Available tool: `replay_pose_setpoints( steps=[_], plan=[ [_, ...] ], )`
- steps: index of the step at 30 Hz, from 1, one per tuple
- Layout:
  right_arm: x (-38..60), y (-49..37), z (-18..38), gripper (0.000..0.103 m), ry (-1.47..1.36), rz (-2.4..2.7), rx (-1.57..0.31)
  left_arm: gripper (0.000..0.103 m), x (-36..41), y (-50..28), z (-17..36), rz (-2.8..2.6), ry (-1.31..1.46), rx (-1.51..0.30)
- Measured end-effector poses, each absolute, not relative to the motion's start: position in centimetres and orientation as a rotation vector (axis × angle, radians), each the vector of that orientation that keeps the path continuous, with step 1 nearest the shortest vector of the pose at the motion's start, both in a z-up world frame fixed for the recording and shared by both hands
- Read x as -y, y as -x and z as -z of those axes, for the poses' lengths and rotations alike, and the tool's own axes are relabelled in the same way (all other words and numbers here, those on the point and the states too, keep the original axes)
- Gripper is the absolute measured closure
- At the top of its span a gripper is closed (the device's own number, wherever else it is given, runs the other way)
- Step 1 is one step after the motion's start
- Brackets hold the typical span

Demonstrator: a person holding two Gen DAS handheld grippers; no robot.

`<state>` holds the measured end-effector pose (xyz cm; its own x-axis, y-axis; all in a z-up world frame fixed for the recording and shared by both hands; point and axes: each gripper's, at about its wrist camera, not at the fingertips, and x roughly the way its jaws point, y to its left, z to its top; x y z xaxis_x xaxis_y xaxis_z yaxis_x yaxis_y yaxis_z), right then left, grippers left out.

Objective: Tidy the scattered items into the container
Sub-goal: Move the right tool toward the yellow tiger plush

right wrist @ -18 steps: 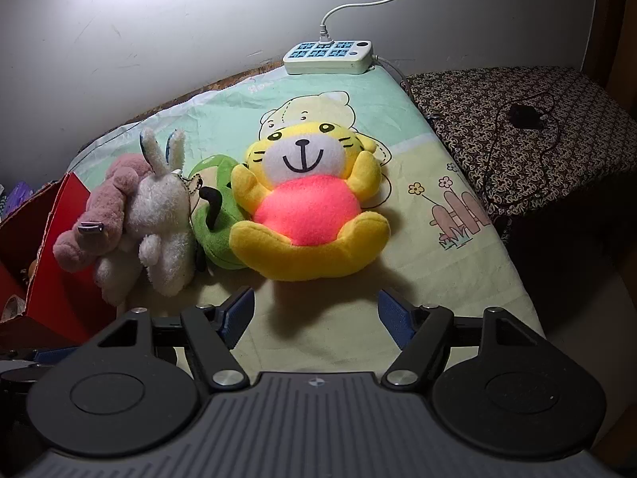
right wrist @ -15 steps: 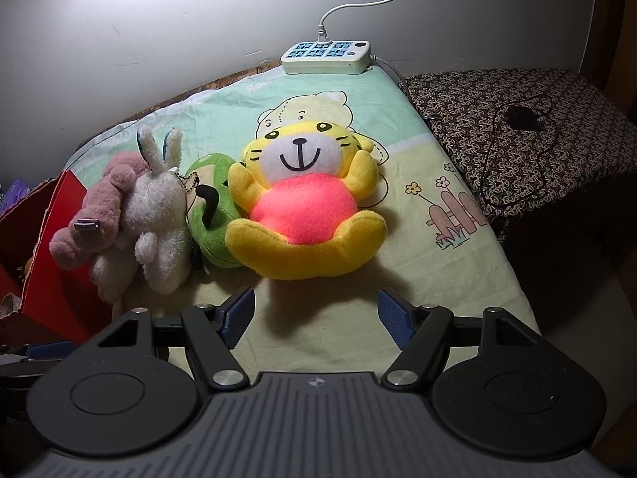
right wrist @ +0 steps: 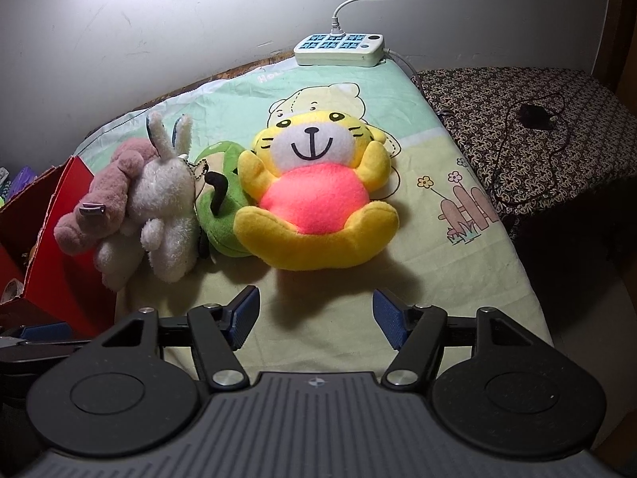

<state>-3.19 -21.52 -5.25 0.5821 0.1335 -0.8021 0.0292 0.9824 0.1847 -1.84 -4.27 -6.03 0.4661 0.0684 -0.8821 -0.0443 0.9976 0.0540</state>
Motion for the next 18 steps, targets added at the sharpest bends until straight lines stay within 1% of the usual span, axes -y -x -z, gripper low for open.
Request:
replay_pose_setpoints(
  steps=[18],
  plan=[
    [22.7,2.6,6.3,0.037,-0.238,-0.072,-0.987,0.001,5.7,1.1,6.8,-0.052,-0.063,-1.114]
  ],
)
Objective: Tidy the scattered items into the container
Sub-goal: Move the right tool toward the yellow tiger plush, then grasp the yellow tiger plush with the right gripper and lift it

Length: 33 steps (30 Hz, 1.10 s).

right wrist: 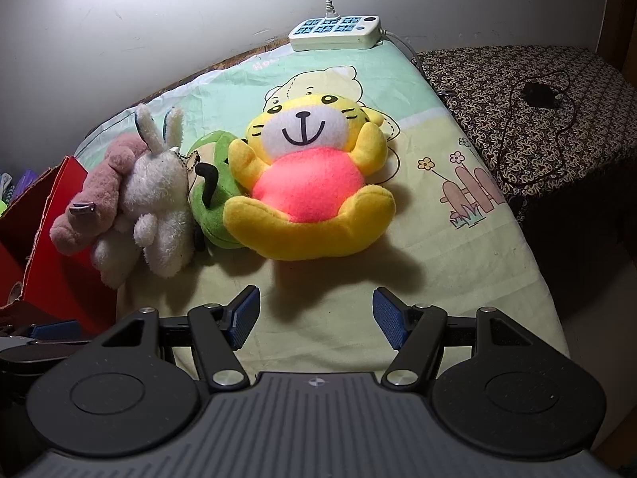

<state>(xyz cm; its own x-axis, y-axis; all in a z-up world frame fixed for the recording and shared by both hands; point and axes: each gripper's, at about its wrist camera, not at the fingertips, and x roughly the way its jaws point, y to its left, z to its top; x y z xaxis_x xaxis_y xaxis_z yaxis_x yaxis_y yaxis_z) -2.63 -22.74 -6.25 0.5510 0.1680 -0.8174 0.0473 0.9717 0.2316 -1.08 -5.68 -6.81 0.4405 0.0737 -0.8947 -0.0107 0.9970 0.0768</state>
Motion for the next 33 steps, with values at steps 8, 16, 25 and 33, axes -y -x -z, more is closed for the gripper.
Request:
replay_pose_setpoints(
  steps=[8,16,25,33],
  plan=[
    [23.8,2.0,6.3,0.037,-0.25,-0.075,-0.973,0.001,6.7,0.5,6.8,-0.025,-0.092,-1.11],
    [25.8,0.0,5.2,0.037,-0.273,-0.109,-0.935,0.001,8.5,-1.5,6.1,0.05,-0.111,-1.089],
    [27.7,-4.8,4.4,0.034,-0.281,-0.118,-0.859,0.001,11.8,-4.4,6.0,0.252,-0.086,-1.017],
    [28.2,-8.0,7.4,0.033,-0.355,-0.179,-0.949,0.001,13.1,-7.1,9.0,0.32,-0.01,-1.118]
  ],
)
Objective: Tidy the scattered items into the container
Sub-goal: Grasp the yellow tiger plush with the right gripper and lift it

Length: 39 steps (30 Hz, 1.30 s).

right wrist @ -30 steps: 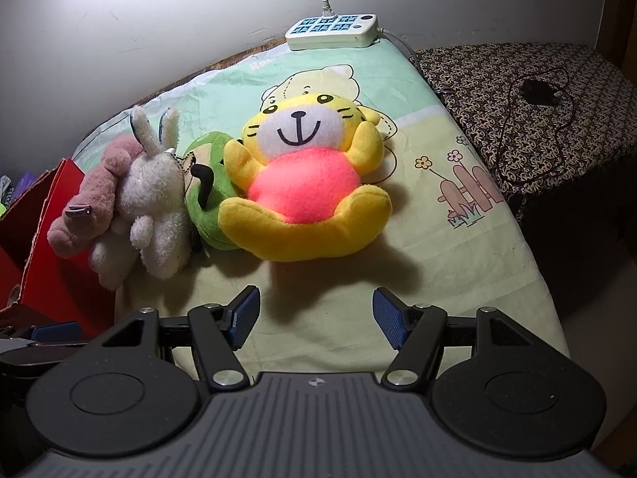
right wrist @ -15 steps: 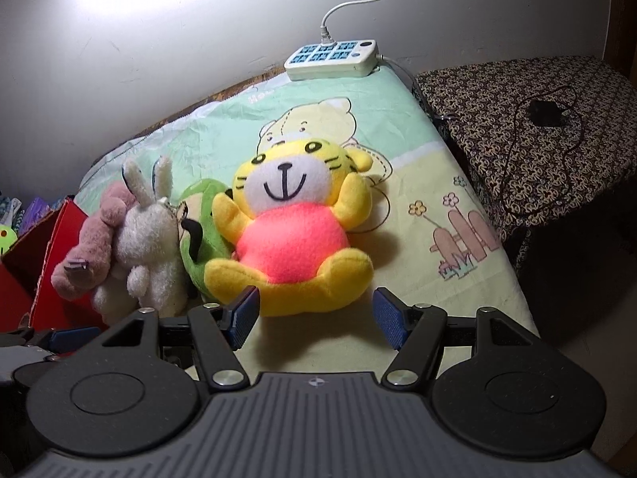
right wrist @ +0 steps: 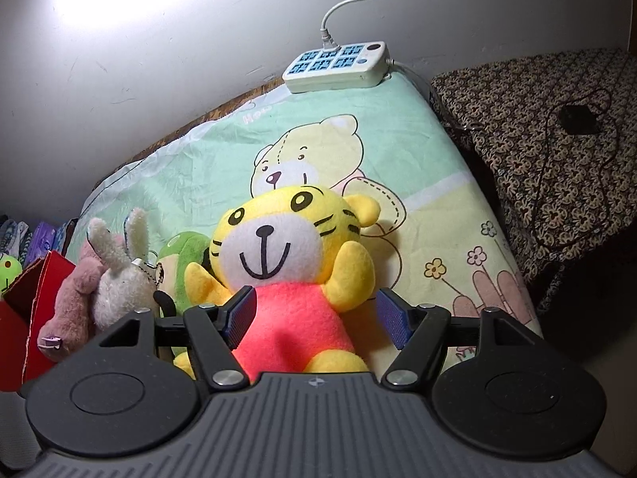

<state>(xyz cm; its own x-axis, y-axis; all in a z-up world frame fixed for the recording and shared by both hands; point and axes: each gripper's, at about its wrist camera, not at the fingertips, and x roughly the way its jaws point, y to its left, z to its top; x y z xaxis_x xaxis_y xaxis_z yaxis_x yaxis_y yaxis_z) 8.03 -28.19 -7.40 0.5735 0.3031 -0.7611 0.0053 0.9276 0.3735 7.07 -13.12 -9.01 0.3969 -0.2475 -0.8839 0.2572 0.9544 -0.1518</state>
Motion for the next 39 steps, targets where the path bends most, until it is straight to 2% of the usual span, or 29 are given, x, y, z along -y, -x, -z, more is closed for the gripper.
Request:
replay_pose_setpoints(
  steps=[10,14,15,17,20,23,25,29,36,38,39],
  plan=[
    [28.4,-11.6,10.3,0.024,-0.428,-0.275,-1.037,0.002,14.6,-9.2,10.9,0.322,-0.053,-1.155],
    [28.6,-12.3,11.2,0.025,-0.461,-0.342,-1.066,0.001,14.8,-9.4,11.1,0.311,-0.068,-1.15],
    [28.7,-12.5,11.4,0.028,-0.478,-0.363,-1.073,0.001,14.8,-9.4,11.1,0.313,-0.07,-1.149],
    [29.1,-12.6,11.8,0.043,-0.537,-0.396,-1.081,0.001,14.9,-9.3,11.1,0.32,-0.076,-1.148],
    [29.4,-12.2,11.8,0.052,-0.587,-0.411,-1.083,0.001,15.3,-8.9,10.9,0.33,-0.11,-1.143],
    [29.7,-11.5,11.2,0.059,-0.596,-0.421,-1.082,0.001,15.6,-8.3,10.7,0.359,-0.135,-1.141],
    [30.0,-10.8,11.0,0.061,-0.598,-0.425,-1.086,0.004,15.9,-7.8,10.4,0.419,-0.122,-1.151],
    [30.7,-8.9,10.6,0.063,-0.584,-0.42,-1.11,0.003,16.5,-6.2,10.2,0.493,-0.147,-1.155],
    [32.0,-5.3,10.6,0.06,-0.583,-0.383,-1.146,0.001,16.7,-3.8,10.8,0.608,-0.16,-1.187],
    [32.1,-4.9,10.7,0.047,-0.586,-0.348,-1.126,0.002,16.7,-3.9,11.5,0.607,-0.151,-1.203],
    [32.1,-4.9,10.9,0.046,-0.589,-0.335,-1.123,0.003,16.7,-4.1,11.9,0.604,-0.146,-1.213]
  ],
)
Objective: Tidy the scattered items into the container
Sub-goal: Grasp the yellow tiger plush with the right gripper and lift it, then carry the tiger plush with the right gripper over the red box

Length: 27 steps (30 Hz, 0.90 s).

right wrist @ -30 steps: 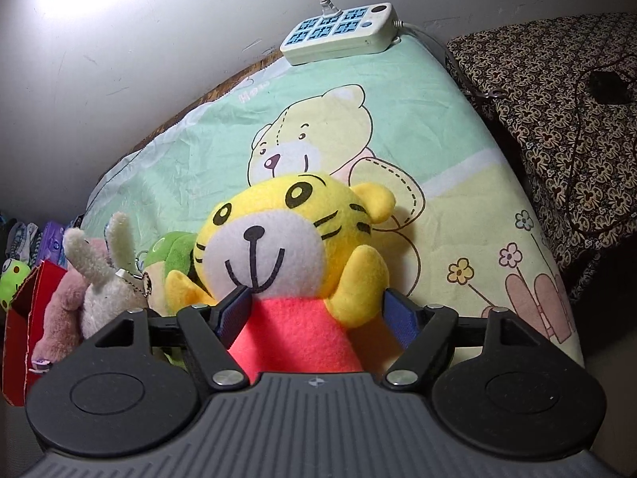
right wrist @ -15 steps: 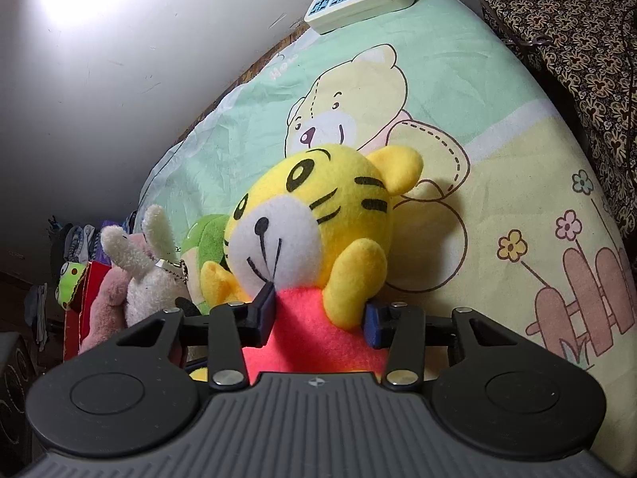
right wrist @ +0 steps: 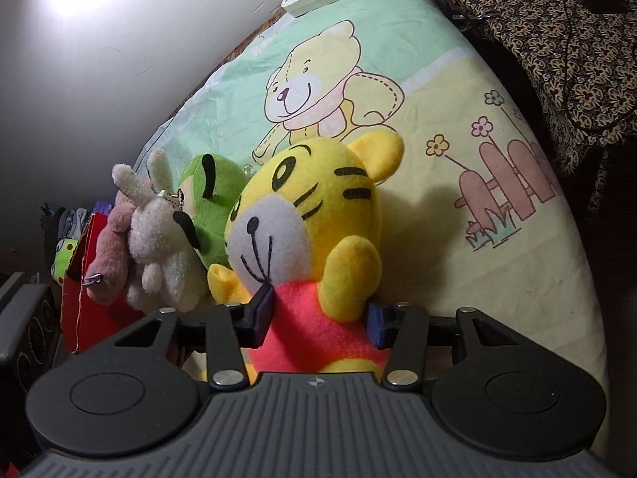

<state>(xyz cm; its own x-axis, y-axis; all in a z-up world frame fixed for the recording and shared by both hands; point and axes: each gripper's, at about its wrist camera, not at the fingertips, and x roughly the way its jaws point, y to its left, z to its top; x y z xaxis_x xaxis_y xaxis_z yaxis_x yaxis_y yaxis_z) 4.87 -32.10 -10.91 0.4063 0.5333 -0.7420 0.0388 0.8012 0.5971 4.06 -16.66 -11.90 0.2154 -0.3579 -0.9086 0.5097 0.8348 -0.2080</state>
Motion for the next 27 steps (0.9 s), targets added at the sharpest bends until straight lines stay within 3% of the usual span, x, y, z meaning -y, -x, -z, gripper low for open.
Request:
replay_pose_setpoints(
  steps=[6,7,9,13,27],
  plan=[
    [31.2,-5.3,12.1,0.034,-0.589,-0.319,-1.106,0.003,15.9,-4.8,13.0,0.599,-0.092,-1.221],
    [31.0,-5.4,12.2,0.036,-0.584,-0.319,-1.104,0.003,15.8,-4.8,13.1,0.6,-0.084,-1.222],
    [30.8,-5.2,12.1,0.051,-0.604,-0.35,-1.105,0.005,15.6,-4.7,13.1,0.602,-0.08,-1.216],
    [30.3,-4.1,11.2,0.06,-0.58,-0.347,-1.094,0.014,15.7,-3.5,12.1,0.624,-0.113,-1.183],
    [28.8,1.0,2.8,0.062,-0.523,-0.324,-0.938,0.016,12.7,2.0,4.5,0.736,-0.11,-0.965]
  ],
)
